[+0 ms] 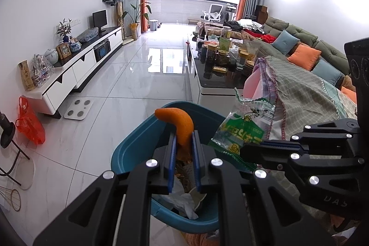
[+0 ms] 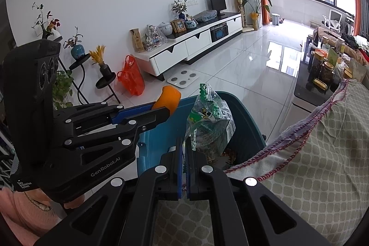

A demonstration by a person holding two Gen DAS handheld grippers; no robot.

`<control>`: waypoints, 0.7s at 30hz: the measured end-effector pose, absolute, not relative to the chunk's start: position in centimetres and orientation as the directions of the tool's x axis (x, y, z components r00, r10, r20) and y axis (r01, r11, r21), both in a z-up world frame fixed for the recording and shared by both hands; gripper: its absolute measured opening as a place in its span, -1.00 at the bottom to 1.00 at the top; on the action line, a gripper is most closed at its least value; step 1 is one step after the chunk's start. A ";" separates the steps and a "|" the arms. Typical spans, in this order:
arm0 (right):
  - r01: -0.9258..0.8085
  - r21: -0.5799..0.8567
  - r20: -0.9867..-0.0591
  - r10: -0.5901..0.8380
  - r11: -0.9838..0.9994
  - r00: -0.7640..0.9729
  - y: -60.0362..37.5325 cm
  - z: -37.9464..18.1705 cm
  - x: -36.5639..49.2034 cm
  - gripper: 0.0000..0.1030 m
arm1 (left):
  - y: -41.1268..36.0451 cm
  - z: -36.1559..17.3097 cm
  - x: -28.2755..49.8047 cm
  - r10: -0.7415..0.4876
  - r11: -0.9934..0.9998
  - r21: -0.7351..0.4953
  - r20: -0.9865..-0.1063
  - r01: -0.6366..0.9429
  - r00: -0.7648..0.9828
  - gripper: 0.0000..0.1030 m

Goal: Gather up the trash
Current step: 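Lower peel and bag into the teal bin and open both tools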

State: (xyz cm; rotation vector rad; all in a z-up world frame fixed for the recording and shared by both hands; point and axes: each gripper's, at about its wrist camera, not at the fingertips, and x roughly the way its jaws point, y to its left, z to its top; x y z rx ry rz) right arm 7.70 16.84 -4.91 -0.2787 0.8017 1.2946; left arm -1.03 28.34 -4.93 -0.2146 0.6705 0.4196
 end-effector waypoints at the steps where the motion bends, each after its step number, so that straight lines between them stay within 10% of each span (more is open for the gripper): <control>1: -0.928 0.243 -0.666 0.744 0.284 0.054 16.9 -4.9 7.7 -0.95 | 28.4 -5.0 -1.0 0.306 0.894 -0.059 -0.642 -0.444 0.703 -0.73; 21: -0.927 0.249 -0.697 0.716 0.279 0.029 18.1 -5.8 7.9 -0.95 | 30.0 -6.7 0.5 0.314 0.875 -0.059 -0.687 -0.481 0.656 -0.73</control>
